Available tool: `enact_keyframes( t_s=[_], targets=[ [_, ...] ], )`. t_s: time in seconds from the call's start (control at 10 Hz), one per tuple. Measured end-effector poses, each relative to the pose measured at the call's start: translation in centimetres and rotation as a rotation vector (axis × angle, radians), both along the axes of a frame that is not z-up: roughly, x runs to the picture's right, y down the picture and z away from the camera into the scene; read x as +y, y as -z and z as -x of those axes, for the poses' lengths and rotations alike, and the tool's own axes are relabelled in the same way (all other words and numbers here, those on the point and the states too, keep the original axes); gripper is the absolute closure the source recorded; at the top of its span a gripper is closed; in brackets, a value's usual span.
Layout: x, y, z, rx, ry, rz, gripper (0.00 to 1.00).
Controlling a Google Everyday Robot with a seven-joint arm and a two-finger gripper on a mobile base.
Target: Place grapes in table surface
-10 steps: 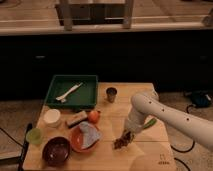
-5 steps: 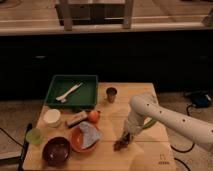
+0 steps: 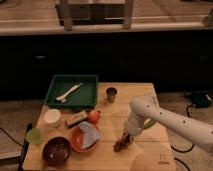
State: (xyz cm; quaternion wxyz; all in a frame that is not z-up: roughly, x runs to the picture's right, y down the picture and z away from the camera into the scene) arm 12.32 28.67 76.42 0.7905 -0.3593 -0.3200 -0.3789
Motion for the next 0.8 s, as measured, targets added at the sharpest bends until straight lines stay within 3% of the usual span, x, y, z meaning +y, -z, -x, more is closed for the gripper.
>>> enact_keyframes(
  t_s=[0.1, 0.6, 0.8],
  targets=[
    [0.02, 0.00, 0.01, 0.004, -0.002, -0.004, 0.89],
    [0.03, 0.06, 0.10, 0.005, 0.001, -0.011, 0.36],
    [0.00, 0.01, 0.21, 0.003, 0.005, -0.011, 0.21]
  ],
)
